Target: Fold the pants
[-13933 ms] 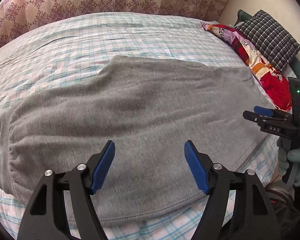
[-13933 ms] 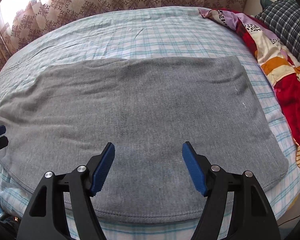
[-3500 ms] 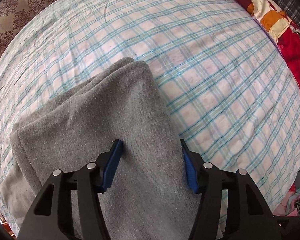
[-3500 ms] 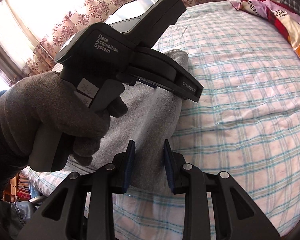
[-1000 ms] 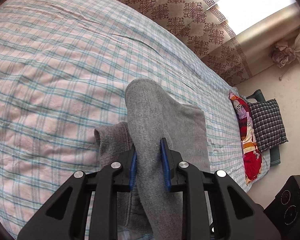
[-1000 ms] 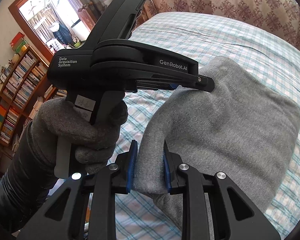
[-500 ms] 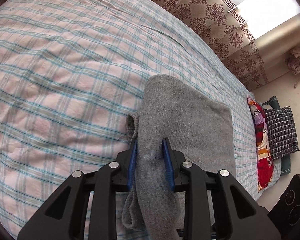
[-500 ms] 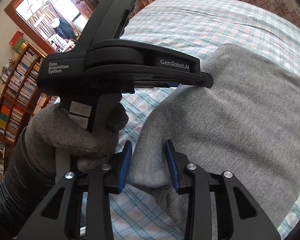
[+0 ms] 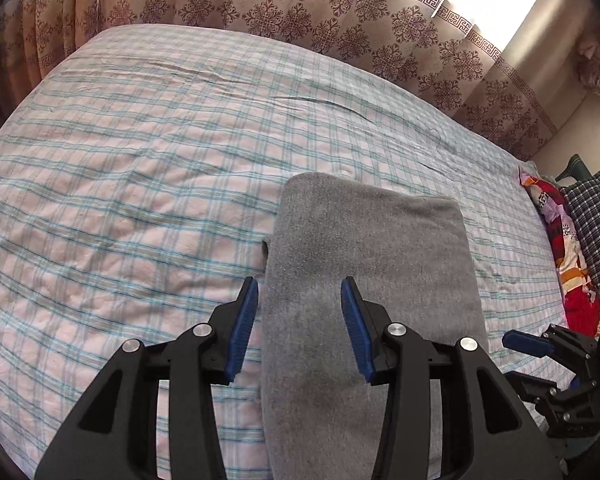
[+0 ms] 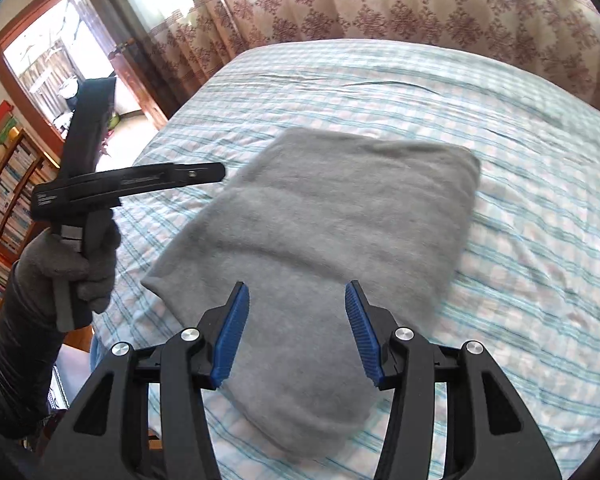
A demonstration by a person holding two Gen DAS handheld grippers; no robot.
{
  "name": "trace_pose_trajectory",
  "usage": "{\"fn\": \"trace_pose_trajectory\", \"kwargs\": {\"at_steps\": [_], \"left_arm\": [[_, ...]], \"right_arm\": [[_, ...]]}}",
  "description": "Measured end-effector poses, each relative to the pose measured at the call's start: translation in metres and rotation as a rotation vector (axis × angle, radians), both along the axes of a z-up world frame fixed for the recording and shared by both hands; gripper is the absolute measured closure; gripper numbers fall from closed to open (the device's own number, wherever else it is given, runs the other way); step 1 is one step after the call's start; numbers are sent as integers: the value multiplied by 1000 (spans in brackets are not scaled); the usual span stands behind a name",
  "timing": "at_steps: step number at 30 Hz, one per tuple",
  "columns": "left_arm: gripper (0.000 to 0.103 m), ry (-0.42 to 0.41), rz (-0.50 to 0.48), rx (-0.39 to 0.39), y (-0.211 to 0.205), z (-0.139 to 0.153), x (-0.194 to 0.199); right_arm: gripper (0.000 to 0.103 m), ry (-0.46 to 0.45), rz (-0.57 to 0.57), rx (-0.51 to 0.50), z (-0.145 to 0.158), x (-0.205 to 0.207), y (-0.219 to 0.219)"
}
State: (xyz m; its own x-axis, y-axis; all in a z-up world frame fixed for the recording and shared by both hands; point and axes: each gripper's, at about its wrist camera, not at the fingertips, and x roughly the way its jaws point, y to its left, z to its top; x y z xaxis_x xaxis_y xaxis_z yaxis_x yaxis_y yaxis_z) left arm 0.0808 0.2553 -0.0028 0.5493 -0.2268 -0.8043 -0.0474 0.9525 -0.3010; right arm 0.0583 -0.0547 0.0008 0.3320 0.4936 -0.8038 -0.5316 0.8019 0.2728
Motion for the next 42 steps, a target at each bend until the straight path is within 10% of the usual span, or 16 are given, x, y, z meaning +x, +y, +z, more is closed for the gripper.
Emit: {"fn": "trace_pose_trajectory", "kwargs": {"at_steps": [15,34,42], "left_arm": [[59,66,-29,53,-31,-43,-30],[57,57,-49,112,-39,-49,-32],[25,54,-56,147,-48,-38,-32]], "right_arm": [[51,147,44,-115,-70,-40,-6],[50,145,20,-73,-63,-44,-20],[50,180,21,-67,-71,-44,-20]]}}
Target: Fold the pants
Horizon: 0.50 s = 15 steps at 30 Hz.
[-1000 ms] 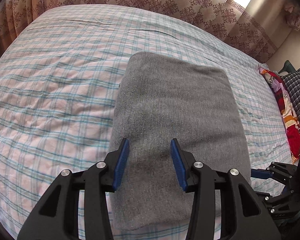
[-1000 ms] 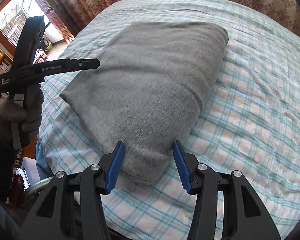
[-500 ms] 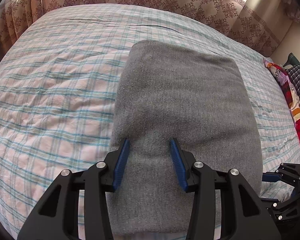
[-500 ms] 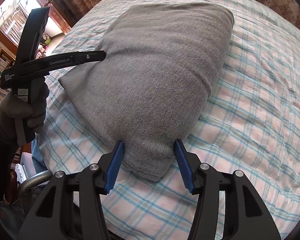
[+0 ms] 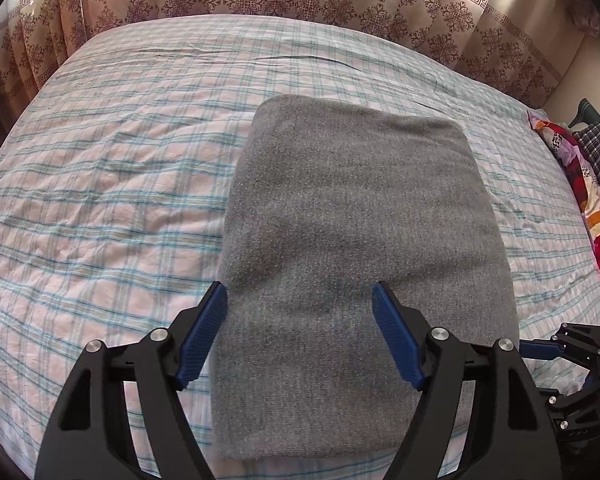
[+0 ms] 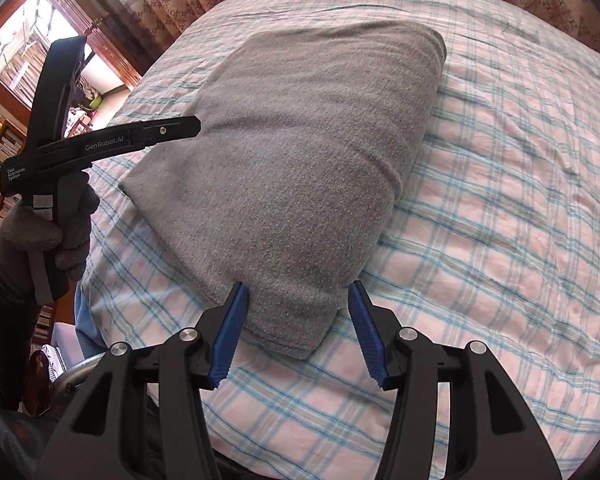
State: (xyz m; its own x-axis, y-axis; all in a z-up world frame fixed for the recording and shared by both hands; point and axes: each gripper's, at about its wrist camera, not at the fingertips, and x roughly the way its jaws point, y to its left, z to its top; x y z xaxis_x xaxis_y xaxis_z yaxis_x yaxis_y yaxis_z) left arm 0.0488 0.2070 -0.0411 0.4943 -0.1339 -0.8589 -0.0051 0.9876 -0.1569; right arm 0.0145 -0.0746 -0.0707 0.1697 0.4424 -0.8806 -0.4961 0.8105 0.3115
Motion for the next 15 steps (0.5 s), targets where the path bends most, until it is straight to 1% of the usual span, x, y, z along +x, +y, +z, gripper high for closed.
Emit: {"fn": "trace_pose_trajectory", "kwargs": {"at_steps": [2,5,8,11,15], "left_arm": [[25,16,0,13,-1,-5,1],[24,18,9,-2,3,-6,1],[8,5,27,-43,11,-1,4],[7,-6,70,-71,22,3,9],[7,-20,89,-66,29,9,20]], "right_arm": [[50,1,8,-4,-2,0,2],[50,-3,3,14,1,2,-1],[49,-10,-26,35,8,9,-9],[49,-55,-62,51,20,20,-12],[49,-118,-105,67,37,47,-14]]}}
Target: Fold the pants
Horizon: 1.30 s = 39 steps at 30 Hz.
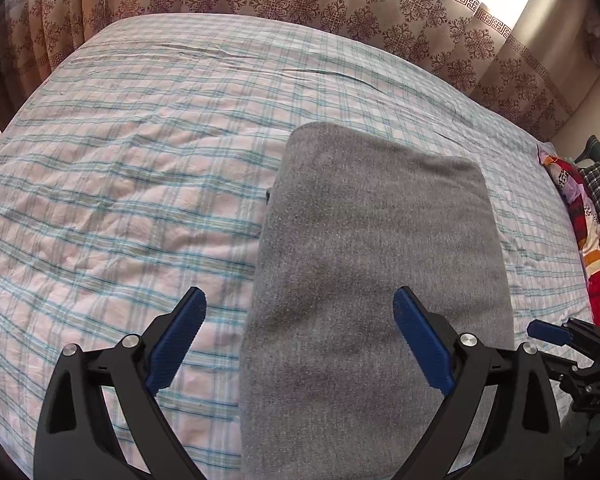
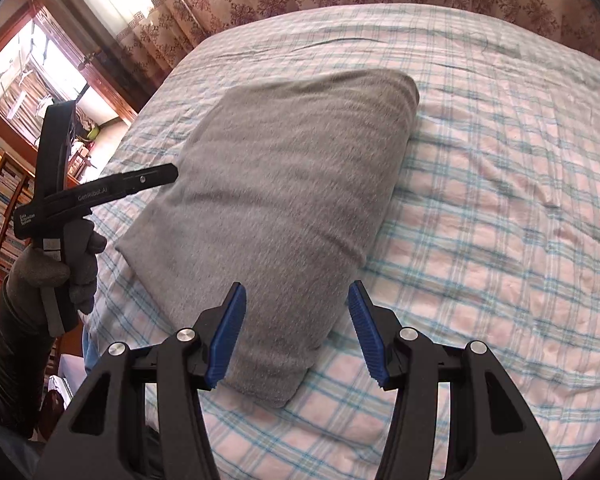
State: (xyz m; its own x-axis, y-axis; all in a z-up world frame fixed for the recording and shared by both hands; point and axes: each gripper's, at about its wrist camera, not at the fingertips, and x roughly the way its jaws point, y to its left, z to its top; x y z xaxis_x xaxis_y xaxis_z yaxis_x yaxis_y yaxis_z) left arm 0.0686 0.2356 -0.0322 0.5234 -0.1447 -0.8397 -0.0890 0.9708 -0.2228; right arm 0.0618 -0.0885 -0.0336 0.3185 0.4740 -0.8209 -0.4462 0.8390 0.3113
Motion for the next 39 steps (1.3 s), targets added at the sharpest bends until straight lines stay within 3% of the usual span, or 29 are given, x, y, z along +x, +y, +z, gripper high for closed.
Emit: {"fn": "trace_pose_trajectory", "kwargs": {"at_steps": [3,9,14,18,23,27,32,36,39], "left_arm": [[7,-10,-9,-2,0,5,11],[7,15,-32,-10,-5,-3,33],[7,56,-37,-15,-6,-23,45],[5,57,-19,-77,1,-38,44],[2,63,3,-152,10,-52,44],[2,57,-14,-124,7,-47,45],[2,46,-29,-94,3,-43,43],[2,45,-39,-80,3,-38,41],[2,45,-46,-73,2,-37,38]], "right_arm": [[49,-68,-32,-6,9,27,8],[49,-106,-83,11,10,88,31],[49,-81,-70,-22,-9,127,55],[49,-39,-50,-71,-34,143,65],[49,-31,-46,-60,-42,146,65],[49,-81,-72,-68,-27,135,58],[49,-76,-144,-10,-12,113,33],[25,-63,-182,0,-13,93,11],[25,-13,-208,19,-22,83,-4]]}}
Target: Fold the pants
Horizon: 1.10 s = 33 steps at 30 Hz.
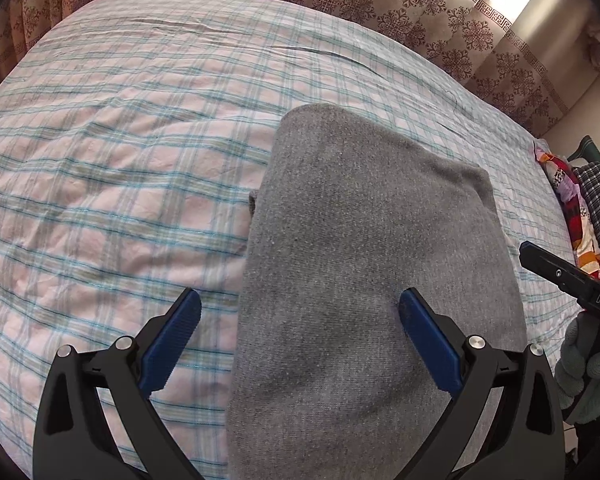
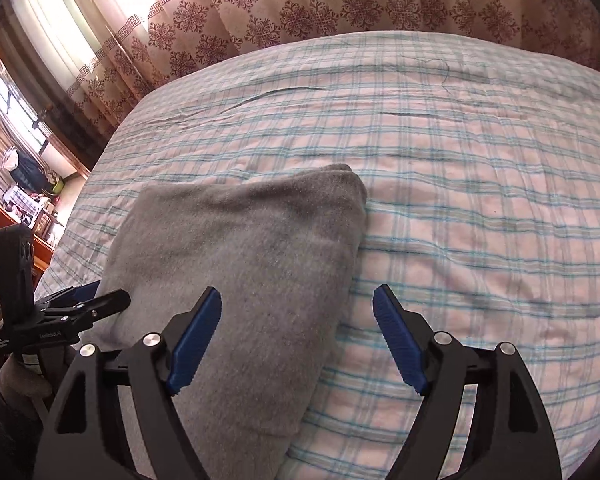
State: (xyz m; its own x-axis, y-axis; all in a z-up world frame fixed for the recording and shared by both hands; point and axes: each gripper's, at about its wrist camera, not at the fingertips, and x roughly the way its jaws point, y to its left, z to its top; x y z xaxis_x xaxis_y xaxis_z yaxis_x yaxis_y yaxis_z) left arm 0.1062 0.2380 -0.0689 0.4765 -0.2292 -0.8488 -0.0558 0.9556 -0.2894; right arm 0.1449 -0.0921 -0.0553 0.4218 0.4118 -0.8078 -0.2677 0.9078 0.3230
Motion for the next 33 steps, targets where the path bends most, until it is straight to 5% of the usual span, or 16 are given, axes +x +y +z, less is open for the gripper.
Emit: {"fn": "trace_pose_trajectory", "kwargs": {"at_steps": [20,33], "left_arm": [[2,-38,-64,223,-34,31,-32],[2,2,-58,208,-31,18,-29]], "right_arm": [[25,29,-10,71,1,-36,-17],[25,56,-2,65,-7,-34,-14]]}}
